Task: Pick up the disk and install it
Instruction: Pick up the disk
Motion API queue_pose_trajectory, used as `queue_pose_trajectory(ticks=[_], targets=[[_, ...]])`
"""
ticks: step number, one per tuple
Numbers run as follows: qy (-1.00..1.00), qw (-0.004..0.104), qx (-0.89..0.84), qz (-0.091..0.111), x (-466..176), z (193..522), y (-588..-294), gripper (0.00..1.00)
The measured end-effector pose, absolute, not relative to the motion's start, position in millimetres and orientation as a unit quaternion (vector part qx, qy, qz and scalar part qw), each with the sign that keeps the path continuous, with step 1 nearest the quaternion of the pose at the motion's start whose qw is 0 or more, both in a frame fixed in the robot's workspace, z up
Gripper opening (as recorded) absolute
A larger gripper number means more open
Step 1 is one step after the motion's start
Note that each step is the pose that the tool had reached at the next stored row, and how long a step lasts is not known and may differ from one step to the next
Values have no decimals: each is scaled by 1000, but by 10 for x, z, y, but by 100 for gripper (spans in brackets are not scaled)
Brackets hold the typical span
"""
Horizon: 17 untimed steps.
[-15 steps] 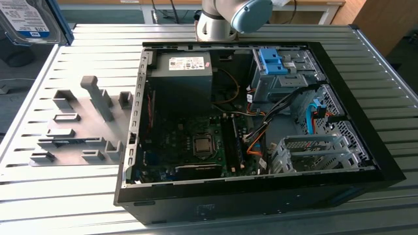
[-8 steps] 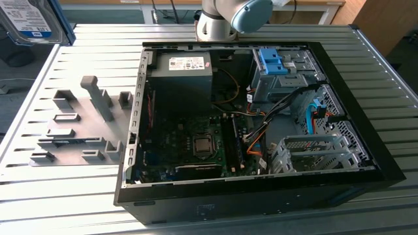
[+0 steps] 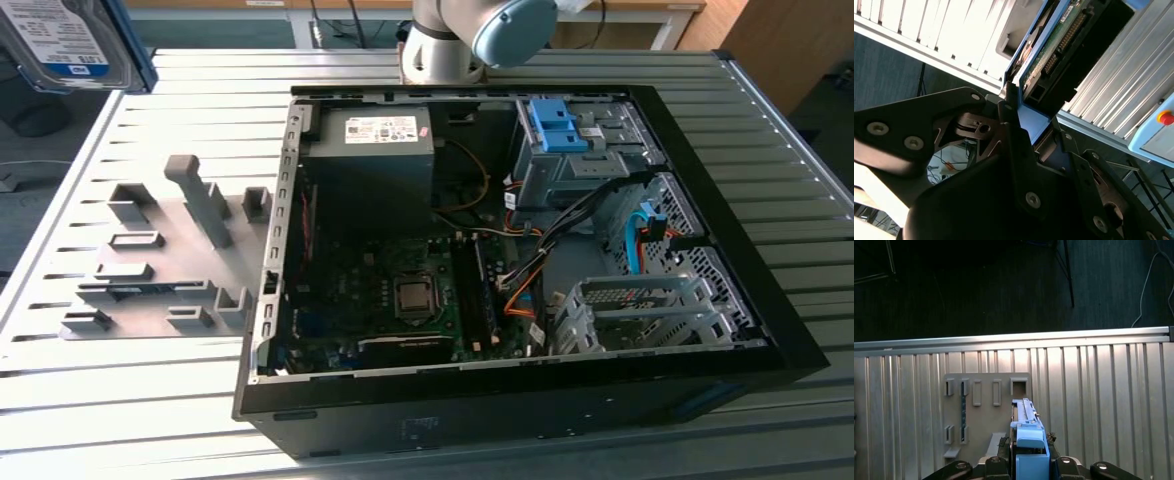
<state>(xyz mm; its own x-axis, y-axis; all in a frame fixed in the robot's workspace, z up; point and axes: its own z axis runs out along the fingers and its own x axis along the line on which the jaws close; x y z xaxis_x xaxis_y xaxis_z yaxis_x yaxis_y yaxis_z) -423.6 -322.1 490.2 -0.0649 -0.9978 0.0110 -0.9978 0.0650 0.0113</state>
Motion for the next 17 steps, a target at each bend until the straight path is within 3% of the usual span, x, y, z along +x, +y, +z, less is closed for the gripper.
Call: queue_pose_trajectory(ticks=[17], targets=[[-730, 8, 684, 0, -4188, 4902, -3221, 36]])
